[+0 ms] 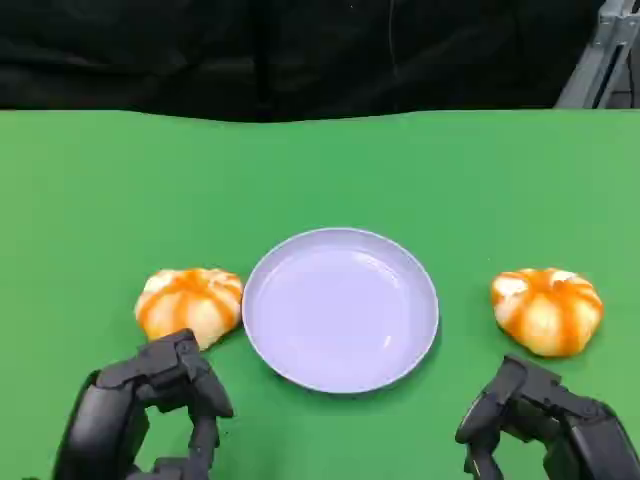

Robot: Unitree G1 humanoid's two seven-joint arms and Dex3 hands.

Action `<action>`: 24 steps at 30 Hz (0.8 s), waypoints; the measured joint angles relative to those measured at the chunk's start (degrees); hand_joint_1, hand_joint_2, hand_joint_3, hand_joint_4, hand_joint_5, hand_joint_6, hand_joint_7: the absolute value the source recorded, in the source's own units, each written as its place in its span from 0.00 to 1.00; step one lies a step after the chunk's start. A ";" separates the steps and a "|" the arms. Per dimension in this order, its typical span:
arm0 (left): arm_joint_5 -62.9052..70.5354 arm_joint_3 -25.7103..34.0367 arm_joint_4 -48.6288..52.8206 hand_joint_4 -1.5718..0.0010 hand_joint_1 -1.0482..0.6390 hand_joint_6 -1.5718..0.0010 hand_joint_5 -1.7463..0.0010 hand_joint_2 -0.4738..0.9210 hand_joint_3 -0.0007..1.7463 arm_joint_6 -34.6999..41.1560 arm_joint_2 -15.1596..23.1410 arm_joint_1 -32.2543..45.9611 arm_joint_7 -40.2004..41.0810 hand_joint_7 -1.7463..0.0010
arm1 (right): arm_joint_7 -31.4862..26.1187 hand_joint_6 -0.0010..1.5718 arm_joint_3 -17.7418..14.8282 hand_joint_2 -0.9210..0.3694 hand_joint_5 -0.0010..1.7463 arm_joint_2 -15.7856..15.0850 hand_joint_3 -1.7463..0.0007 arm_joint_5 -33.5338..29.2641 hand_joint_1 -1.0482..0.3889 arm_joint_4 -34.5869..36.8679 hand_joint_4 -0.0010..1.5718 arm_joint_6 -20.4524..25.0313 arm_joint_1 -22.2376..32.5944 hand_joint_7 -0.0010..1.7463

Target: Grasp the bread from the table and place it into the plate.

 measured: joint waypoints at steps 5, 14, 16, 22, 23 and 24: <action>0.03 -0.03 0.71 0.43 0.59 0.46 0.03 0.49 0.94 -0.08 0.24 -0.09 -0.04 0.13 | -0.18 0.45 0.02 0.44 0.96 0.02 0.25 -0.18 0.70 0.43 0.44 -0.09 -0.03 0.82; 1.86 0.43 1.02 0.46 0.60 0.47 0.07 0.52 0.91 -1.41 0.34 -0.09 0.61 0.19 | -0.65 0.45 0.39 0.44 0.96 0.09 0.23 -0.99 0.71 0.26 0.43 -0.08 0.46 0.82; 2.59 0.82 1.38 0.46 0.60 0.47 0.08 0.52 0.90 -2.14 0.36 -0.10 1.16 0.20 | -0.79 0.45 0.71 0.44 0.96 0.21 0.23 -1.07 0.71 0.17 0.43 -0.08 0.59 0.83; 2.83 1.04 1.72 0.64 0.50 0.64 0.24 0.65 0.61 -2.70 0.36 -0.10 1.26 0.41 | -1.05 0.44 1.13 0.44 0.98 0.34 0.22 -1.13 0.71 0.14 0.42 -0.07 0.64 0.84; 5.91 1.21 0.80 0.75 0.43 0.72 0.36 0.84 0.28 -1.16 0.59 -0.20 2.07 0.61 | -1.11 0.43 1.17 0.44 0.99 0.40 0.22 -1.12 0.71 0.06 0.41 0.00 0.72 0.85; 10.52 1.34 -0.71 0.78 0.41 0.73 0.40 0.91 0.16 1.79 1.40 -0.50 2.87 0.69 | -1.14 0.43 1.30 0.44 1.00 0.50 0.22 -1.12 0.71 -0.08 0.41 0.22 0.74 0.85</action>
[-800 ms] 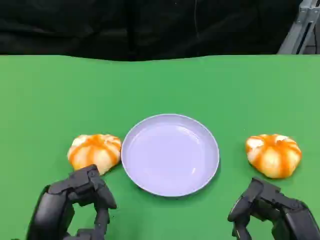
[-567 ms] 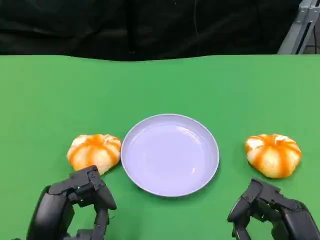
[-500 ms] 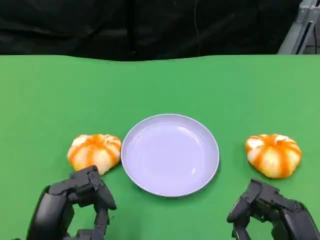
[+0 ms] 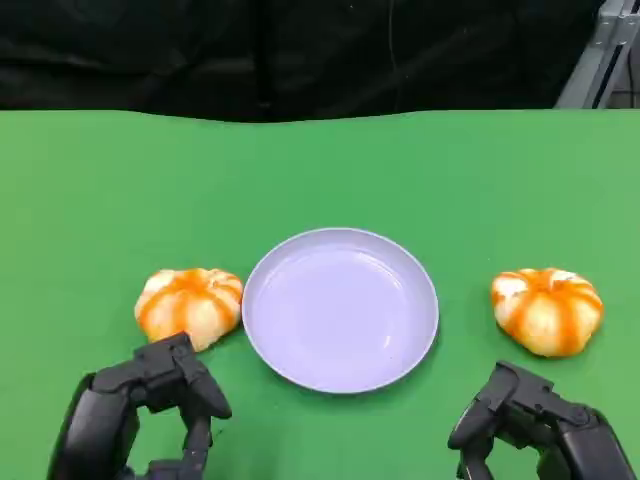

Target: Grasp the bread from the table and place it into the plate.

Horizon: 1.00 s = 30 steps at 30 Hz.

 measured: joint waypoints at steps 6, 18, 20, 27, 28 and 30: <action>23.15 0.01 -9.60 0.87 0.28 0.82 0.58 1.00 0.02 18.02 5.68 -4.66 2.75 0.91 | -0.49 0.43 0.52 0.44 1.00 0.53 0.22 -0.02 0.72 -1.94 0.41 1.10 0.61 0.86; 32.04 -3.93 -12.46 0.87 0.26 0.81 0.61 1.00 0.00 28.04 8.77 -8.16 2.29 0.95 | -0.91 0.43 0.67 0.44 0.99 0.58 0.23 -0.17 0.71 -2.04 0.42 1.45 0.58 0.86; 32.03 -4.16 -12.55 0.90 0.25 0.82 0.60 1.00 0.00 28.19 8.98 -8.16 2.29 0.96 | -0.91 0.43 0.68 0.44 0.99 0.57 0.22 -0.17 0.72 -2.04 0.42 1.45 0.58 0.86; 47.60 -10.68 -9.31 1.00 0.22 0.88 0.56 0.99 0.00 35.65 11.40 -16.94 2.20 0.99 | -1.15 0.43 1.34 0.44 0.98 0.60 0.20 -1.49 0.74 -2.35 0.42 1.71 0.43 0.86; 49.59 -11.79 -8.12 1.00 0.22 0.88 0.56 0.99 0.00 36.77 11.44 -18.47 2.20 1.00 | -1.18 0.43 1.54 0.44 0.98 0.61 0.20 -1.81 0.74 -2.40 0.42 1.74 0.39 0.86; 51.23 -13.08 -7.20 1.00 0.22 0.88 0.56 0.99 0.00 37.85 11.43 -19.96 2.20 1.00 | -1.18 0.43 1.95 0.45 0.98 0.66 0.20 -2.10 0.74 -2.57 0.42 1.84 0.48 0.86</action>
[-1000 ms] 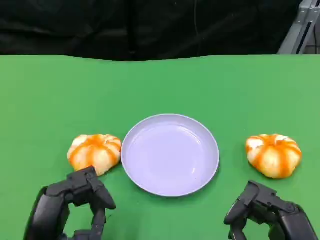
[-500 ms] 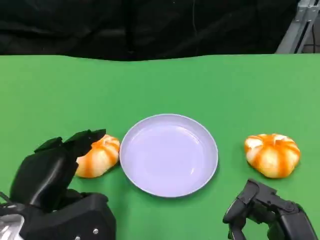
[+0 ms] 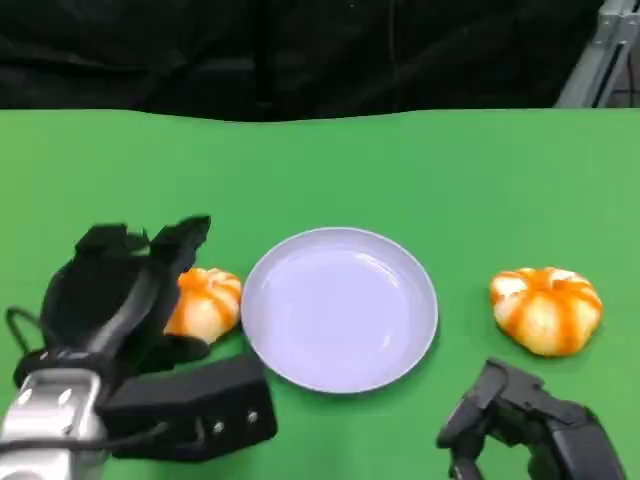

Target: Grasp the bread from the table and place it into the plate.

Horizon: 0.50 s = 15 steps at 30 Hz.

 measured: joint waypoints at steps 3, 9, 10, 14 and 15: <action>0.26 -0.90 0.29 1.00 0.22 0.88 0.56 0.99 0.00 0.83 0.01 -0.45 0.00 1.00 | -0.19 0.43 0.05 0.45 0.98 0.03 0.20 -0.02 0.74 -0.23 0.43 0.14 -0.02 0.86; 0.59 -1.64 1.34 1.00 0.23 0.88 0.59 0.99 0.00 2.19 0.42 -1.19 -0.50 1.00 | -0.34 0.43 0.19 0.45 0.98 -0.01 0.20 -0.04 0.74 -0.45 0.43 0.19 -0.05 0.86; 1.11 -2.36 2.79 1.00 0.23 0.88 0.59 0.99 0.00 2.93 0.45 -2.44 -1.45 1.00 | -0.36 0.43 0.20 0.45 0.98 -0.05 0.20 -0.05 0.75 -0.49 0.43 0.21 -0.09 0.86; 1.46 -3.99 6.82 0.99 0.23 0.87 0.59 0.98 0.00 5.44 0.46 -6.22 -4.08 0.99 | -0.36 0.43 0.36 0.46 0.98 -0.13 0.20 -0.06 0.75 -0.57 0.43 0.22 -0.07 0.86; 1.51 -4.55 7.79 0.99 0.23 0.86 0.59 0.98 0.00 5.68 0.44 -7.15 -4.10 0.99 | -0.43 0.43 0.37 0.46 0.98 -0.12 0.20 -0.09 0.76 -0.60 0.42 0.22 0.06 0.86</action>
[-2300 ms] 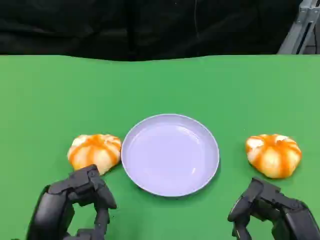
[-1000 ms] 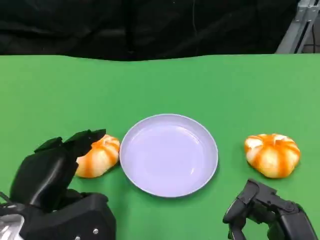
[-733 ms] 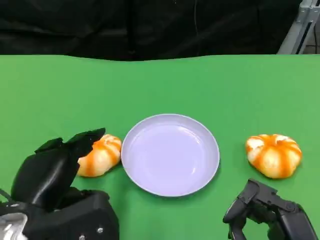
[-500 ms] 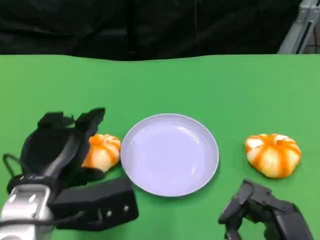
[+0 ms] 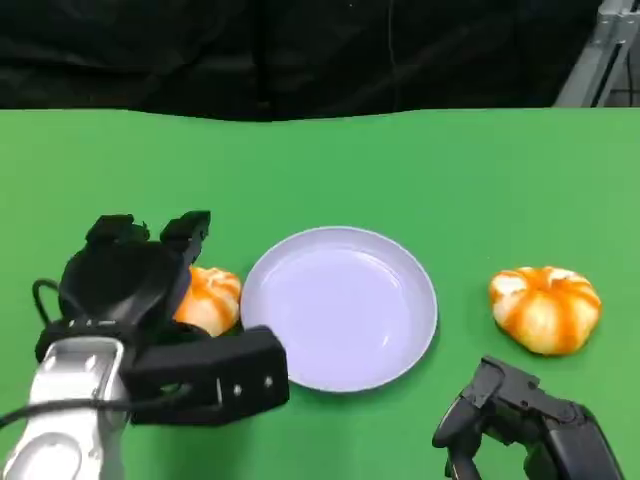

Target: Grasp the bread from the table and place it into the plate.

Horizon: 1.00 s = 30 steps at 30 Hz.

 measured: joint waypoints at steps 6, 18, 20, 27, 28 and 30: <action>-0.06 -2.63 6.19 0.99 0.23 0.86 0.58 0.98 0.00 1.69 -0.02 -4.72 -0.61 0.99 | -0.17 0.43 0.18 0.46 0.99 -0.04 0.20 -0.54 0.76 -0.12 0.43 0.01 0.02 0.86; -1.55 -6.47 15.79 0.88 0.23 0.82 0.73 0.97 0.00 3.10 -0.06 -8.40 -2.13 1.00 | -0.28 0.43 0.52 0.46 0.98 -0.02 0.19 -0.86 0.76 -1.13 0.42 0.30 0.72 0.87; -2.03 -6.87 16.30 0.88 0.23 0.82 0.72 0.97 0.00 3.22 -0.05 -8.91 -2.16 1.00 | -0.30 0.43 0.52 0.46 0.98 -0.02 0.19 -0.97 0.76 -1.14 0.42 0.41 0.78 0.87; -2.70 -7.75 16.48 0.83 0.25 0.80 0.78 0.98 0.00 3.65 0.06 -9.65 -2.15 1.00 | -0.33 0.43 0.52 0.46 0.99 -0.02 0.19 -1.01 0.76 -1.21 0.43 0.42 0.77 0.87; -3.06 -8.08 18.31 0.80 0.25 0.79 0.83 0.98 0.00 3.39 -0.22 -10.58 -2.48 1.00 | -0.35 0.43 0.51 0.46 0.99 0.03 0.19 -0.95 0.76 -1.25 0.43 0.43 0.94 0.87; -5.24 -8.78 26.67 0.77 0.26 0.78 0.86 0.98 0.00 2.92 -0.97 -14.32 -5.04 1.00 | -0.35 0.43 0.55 0.47 0.99 0.04 0.19 -0.84 0.75 -1.36 0.43 0.61 0.77 0.87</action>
